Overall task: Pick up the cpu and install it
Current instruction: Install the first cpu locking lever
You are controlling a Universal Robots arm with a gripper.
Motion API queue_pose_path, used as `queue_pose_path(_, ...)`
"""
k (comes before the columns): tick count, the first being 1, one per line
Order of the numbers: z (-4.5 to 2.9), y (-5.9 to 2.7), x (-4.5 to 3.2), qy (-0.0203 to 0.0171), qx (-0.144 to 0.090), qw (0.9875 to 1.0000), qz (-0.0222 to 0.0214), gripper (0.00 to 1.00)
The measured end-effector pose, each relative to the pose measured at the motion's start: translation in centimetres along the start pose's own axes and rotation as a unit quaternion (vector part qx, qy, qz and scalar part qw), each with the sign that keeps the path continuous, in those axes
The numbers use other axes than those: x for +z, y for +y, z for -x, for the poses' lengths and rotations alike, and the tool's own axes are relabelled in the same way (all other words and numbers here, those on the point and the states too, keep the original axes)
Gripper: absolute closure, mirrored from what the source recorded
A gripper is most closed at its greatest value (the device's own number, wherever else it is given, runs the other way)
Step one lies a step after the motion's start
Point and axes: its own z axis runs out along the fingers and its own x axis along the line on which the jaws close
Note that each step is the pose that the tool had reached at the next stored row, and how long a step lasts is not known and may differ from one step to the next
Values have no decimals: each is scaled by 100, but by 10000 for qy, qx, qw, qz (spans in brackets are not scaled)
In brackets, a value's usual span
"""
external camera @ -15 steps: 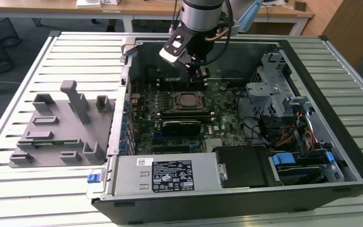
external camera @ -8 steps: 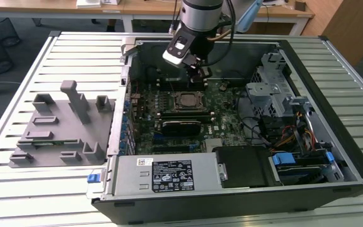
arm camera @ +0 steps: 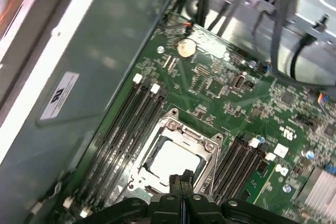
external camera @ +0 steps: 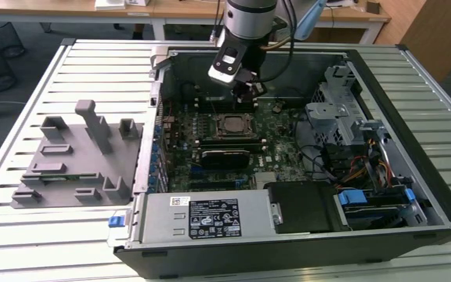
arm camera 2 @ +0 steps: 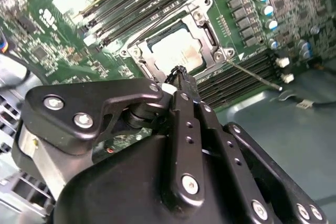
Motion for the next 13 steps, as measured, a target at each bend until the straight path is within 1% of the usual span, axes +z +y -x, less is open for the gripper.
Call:
queue_pose_path(3, 0, 0, 1, 1, -270, 9996, -5, 89)
queue_pose_path(6, 0, 0, 2, 1, -545, 9985, -10, 89)
queue_pose_path(8, 0, 0, 3, 2, -724, 9974, -13, 89)
queue_pose_path(10, 0, 0, 4, 2, -903, 9959, -16, 89)
queue_pose_path(13, 0, 0, 6, 3, -1180, 9930, -21, 89)
